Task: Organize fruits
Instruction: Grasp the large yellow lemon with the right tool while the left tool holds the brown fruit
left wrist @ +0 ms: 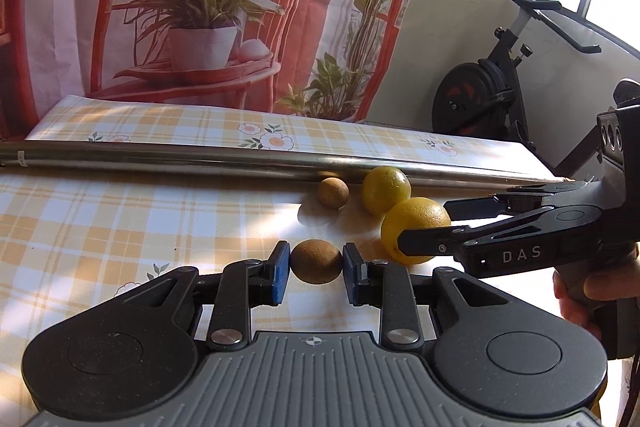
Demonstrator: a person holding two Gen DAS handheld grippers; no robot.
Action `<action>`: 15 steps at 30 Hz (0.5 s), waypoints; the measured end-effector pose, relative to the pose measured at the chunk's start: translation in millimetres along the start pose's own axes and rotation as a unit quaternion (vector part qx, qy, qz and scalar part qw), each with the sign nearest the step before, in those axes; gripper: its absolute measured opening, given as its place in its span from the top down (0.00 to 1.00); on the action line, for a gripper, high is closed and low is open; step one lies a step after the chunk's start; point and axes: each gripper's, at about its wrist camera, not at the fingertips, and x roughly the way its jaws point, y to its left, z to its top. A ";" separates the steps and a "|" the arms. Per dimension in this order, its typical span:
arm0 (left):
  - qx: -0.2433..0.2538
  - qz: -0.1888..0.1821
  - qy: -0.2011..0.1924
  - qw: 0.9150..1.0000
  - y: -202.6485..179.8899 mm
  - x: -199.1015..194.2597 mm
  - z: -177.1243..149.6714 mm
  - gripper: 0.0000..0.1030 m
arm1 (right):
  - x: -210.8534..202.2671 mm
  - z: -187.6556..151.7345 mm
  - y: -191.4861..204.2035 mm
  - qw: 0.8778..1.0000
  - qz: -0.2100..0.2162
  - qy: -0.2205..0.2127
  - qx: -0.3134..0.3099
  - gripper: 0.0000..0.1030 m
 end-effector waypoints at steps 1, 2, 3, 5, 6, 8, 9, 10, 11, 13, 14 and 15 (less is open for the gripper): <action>-0.001 -0.001 -0.003 1.000 -0.6 -2.3 -0.5 0.71 | 4.1 0.5 0.3 1.000 0.001 0.008 0.000 0.29; -0.002 -0.003 -0.006 1.000 -1.2 -5.5 -1.1 0.71 | 7.4 0.8 1.3 1.000 0.002 0.015 -0.001 0.30; -0.002 -0.004 -0.008 1.000 -2.1 -8.0 -2.0 0.71 | 10.0 1.6 2.1 1.000 0.001 0.020 -0.003 0.32; -0.001 -0.006 -0.013 1.000 -3.7 -13.7 -4.6 0.71 | 13.5 2.8 4.6 1.000 -0.008 0.025 -0.008 0.37; 0.000 -0.007 -0.015 1.000 -4.4 -16.4 -5.5 0.71 | 15.4 3.0 5.1 0.999 -0.012 0.028 -0.009 0.38; -0.003 -0.010 -0.017 1.000 -5.1 -21.1 -7.2 0.71 | 17.0 2.7 4.8 0.999 -0.015 0.032 -0.005 0.38; -0.006 -0.013 -0.018 1.000 -5.2 -23.8 -8.1 0.71 | 17.1 2.3 4.8 0.999 -0.018 0.035 -0.005 0.39; -0.009 -0.014 -0.019 1.000 -5.3 -26.4 -9.1 0.71 | 17.1 2.7 5.2 0.999 -0.019 0.036 -0.006 0.39; -0.010 -0.015 -0.020 1.000 -5.4 -29.1 -10.4 0.71 | 17.2 3.3 5.7 0.999 -0.020 0.037 -0.008 0.39; -0.012 -0.015 -0.022 1.000 -6.3 -34.0 -12.7 0.71 | 16.4 3.6 6.3 0.999 -0.022 0.037 -0.009 0.39; -0.013 -0.016 -0.023 1.000 -5.8 -36.4 -13.5 0.71 | 14.5 2.6 6.5 0.999 -0.023 0.037 -0.006 0.39; -0.015 -0.018 -0.024 0.999 -5.5 -39.6 -14.8 0.71 | 11.6 1.6 6.4 0.999 -0.021 0.035 -0.001 0.39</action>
